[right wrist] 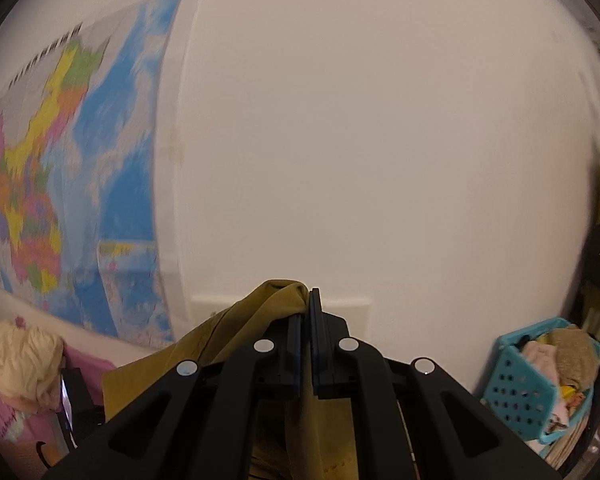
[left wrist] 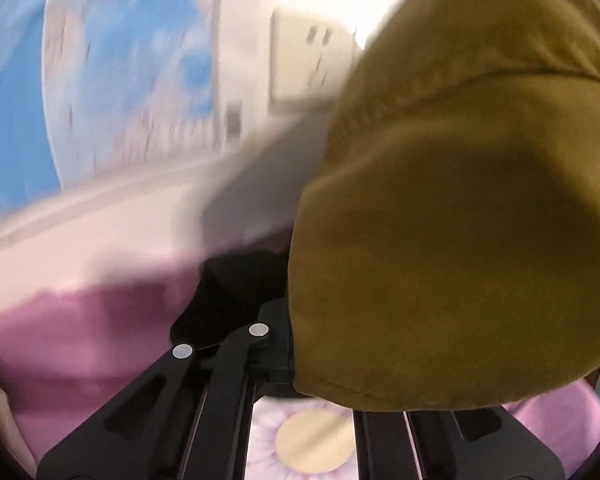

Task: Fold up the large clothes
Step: 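Lift the jacket with both grippers and shake it out in the air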

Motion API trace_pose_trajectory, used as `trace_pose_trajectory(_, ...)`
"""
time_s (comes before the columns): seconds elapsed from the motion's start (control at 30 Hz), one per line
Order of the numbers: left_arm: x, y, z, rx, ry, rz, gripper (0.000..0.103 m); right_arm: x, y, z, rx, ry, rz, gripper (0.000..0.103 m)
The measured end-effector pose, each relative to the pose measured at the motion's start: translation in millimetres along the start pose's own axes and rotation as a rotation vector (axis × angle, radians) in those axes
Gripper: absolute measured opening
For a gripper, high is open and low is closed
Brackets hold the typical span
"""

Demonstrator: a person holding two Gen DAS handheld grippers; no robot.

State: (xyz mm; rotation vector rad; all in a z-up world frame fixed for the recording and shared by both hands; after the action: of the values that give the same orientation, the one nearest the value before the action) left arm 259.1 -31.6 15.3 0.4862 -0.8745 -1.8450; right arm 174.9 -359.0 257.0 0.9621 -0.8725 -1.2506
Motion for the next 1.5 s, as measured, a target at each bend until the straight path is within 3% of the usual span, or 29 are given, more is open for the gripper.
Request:
trace_pose_trajectory(0.2,40.2,49.1,76.6,0.167,-0.049,-0.100,0.001,23.0,40.0,99.6,0.153,-0.064,-0.010,0.004)
trace_pose_trajectory(0.27,49.7,65.6,105.6,0.248,-0.018,-0.113,0.001,25.7,50.5,135.4,0.203,-0.075,0.005,0.004)
trace_pose_trajectory(0.4,40.7,87.3,139.2,0.280,-0.026,-0.077,0.001,32.4,52.8,176.4,0.237,-0.097,-0.006,0.004)
trace_pose_trajectory(0.47,42.6,79.1,162.4,0.302,0.038,-0.082,0.001,36.3,50.0,192.4,0.254,-0.076,-0.019,0.004)
trace_pose_trajectory(0.63,56.7,74.4,228.2,0.385,0.044,-0.051,0.001,37.1,49.2,243.4,0.318,-0.023,-0.038,0.003)
trace_pose_trajectory(0.77,67.3,65.1,291.8,0.491,0.107,-0.059,0.002,23.2,50.3,295.5,0.385,0.032,-0.009,0.003)
trace_pose_trajectory(0.9,66.4,44.7,390.9,0.624,0.201,-0.056,0.002,5.3,51.7,348.7,0.418,0.104,0.017,0.003)
trace_pose_trajectory(1.0,66.8,22.7,455.3,0.673,0.283,-0.064,0.002,-10.4,47.0,376.7,0.428,0.173,0.050,0.003)
trace_pose_trajectory(1.17,74.0,-26.3,522.5,0.642,0.429,-0.087,0.002,-30.3,28.3,400.3,0.369,0.335,0.063,0.004)
trace_pose_trajectory(1.3,74.3,-56.8,544.7,0.569,0.516,-0.067,0.002,-51.7,12.3,402.3,0.349,0.393,0.110,0.004)
trace_pose_trajectory(1.43,53.2,-67.8,522.1,0.451,0.571,-0.032,0.002,-67.9,11.9,335.2,0.240,0.464,0.088,0.004)
trace_pose_trajectory(1.5,27.4,-67.1,487.7,0.354,0.577,0.012,0.002,-76.3,9.4,270.6,0.124,0.490,0.054,0.004)
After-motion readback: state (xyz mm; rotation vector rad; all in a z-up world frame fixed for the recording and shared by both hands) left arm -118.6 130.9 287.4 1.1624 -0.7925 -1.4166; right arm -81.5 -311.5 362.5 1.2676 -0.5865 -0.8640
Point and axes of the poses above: each gripper's, at about its wrist camera, not at the fingertips, and z roughly against the way its jaws point, x to its right, y to its top, the point moved 2 cm from there along -z, roughly the way its jaws point, and after that the axes turned 9 degrees about -x, right-handed, at the moved point
